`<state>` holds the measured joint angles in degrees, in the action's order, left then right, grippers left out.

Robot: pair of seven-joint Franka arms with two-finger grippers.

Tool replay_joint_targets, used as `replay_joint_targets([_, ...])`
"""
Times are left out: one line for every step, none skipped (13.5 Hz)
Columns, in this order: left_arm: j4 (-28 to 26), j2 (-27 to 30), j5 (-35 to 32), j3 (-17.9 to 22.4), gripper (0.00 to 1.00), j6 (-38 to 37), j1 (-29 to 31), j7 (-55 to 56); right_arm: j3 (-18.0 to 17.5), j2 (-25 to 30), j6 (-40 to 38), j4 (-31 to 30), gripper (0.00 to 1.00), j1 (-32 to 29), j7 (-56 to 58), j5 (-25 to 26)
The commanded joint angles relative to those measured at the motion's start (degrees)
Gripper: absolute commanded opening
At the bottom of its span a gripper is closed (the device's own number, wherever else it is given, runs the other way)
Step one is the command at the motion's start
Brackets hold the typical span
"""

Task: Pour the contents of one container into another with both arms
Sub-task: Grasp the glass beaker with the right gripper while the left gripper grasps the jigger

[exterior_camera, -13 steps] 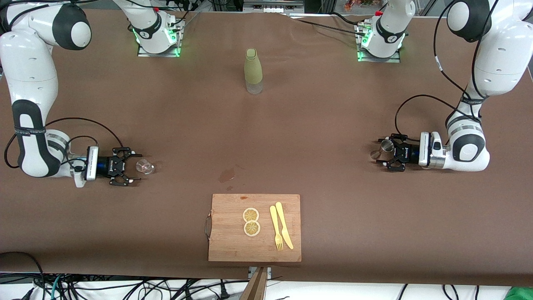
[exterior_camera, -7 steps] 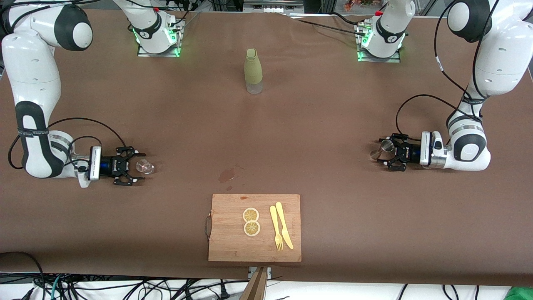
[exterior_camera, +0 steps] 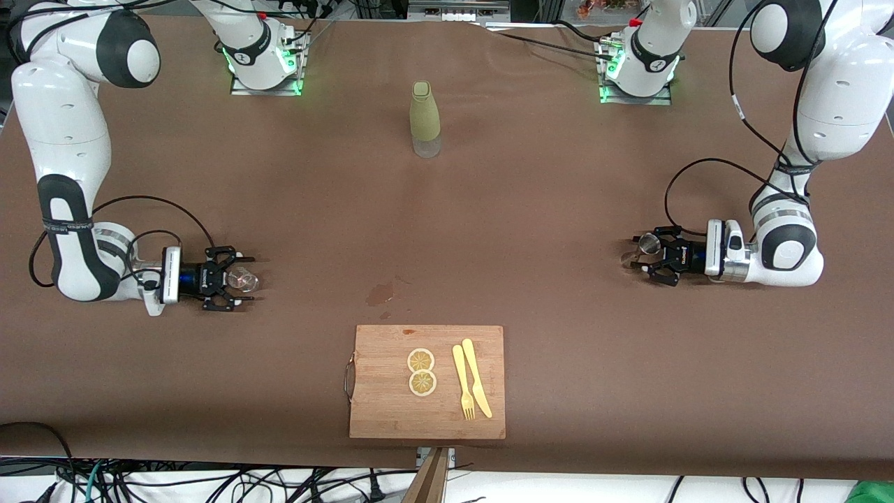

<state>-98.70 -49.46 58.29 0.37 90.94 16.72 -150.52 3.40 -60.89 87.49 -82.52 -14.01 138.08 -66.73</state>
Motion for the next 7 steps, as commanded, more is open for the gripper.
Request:
replay_joint_targets([1.0, -0.8, 0.8, 0.3, 0.54, -1.6, 0.2, -3.3, -0.2, -1.7, 0.0, 0.4, 1.0, 0.4, 1.4, -1.6])
replay_joint_targets([1.0, -0.8, 0.8, 0.2, 0.48, -1.6, 0.2, -3.3, -0.2, -1.7, 0.0, 0.4, 1.0, 0.4, 1.4, -1.6])
replay_joint_targets([1.0, -0.8, 0.7, 0.3, 0.47, -1.6, 0.2, -3.3, -0.3, -1.7, 0.0, 0.4, 0.99, 0.4, 1.4, -1.6])
replay_joint_targets([1.0, -0.8, 0.7, 0.3, 0.47, -1.6, 0.2, -3.3, -0.3, -1.7, 0.1, 0.4, 0.97, 0.5, 1.3, -1.6])
replay_joint_targets([1.0, -0.8, 0.7, 0.7, 0.47, -1.6, 0.2, -3.3, -0.2, -1.7, 0.0, 0.4, 0.88, 0.5, 1.4, -2.5])
replay_joint_targets([1.0, -0.8, 0.6, 0.7, 0.47, -1.6, 0.2, -3.3, -0.3, -1.7, 0.0, 0.4, 0.82, 0.6, 1.4, -2.8])
replay_joint_targets([1.0, -0.8, 0.6, 0.8, 0.47, -1.6, 0.2, -3.3, -0.3, -1.8, 0.0, 0.4, 0.78, 0.6, 1.4, -2.9])
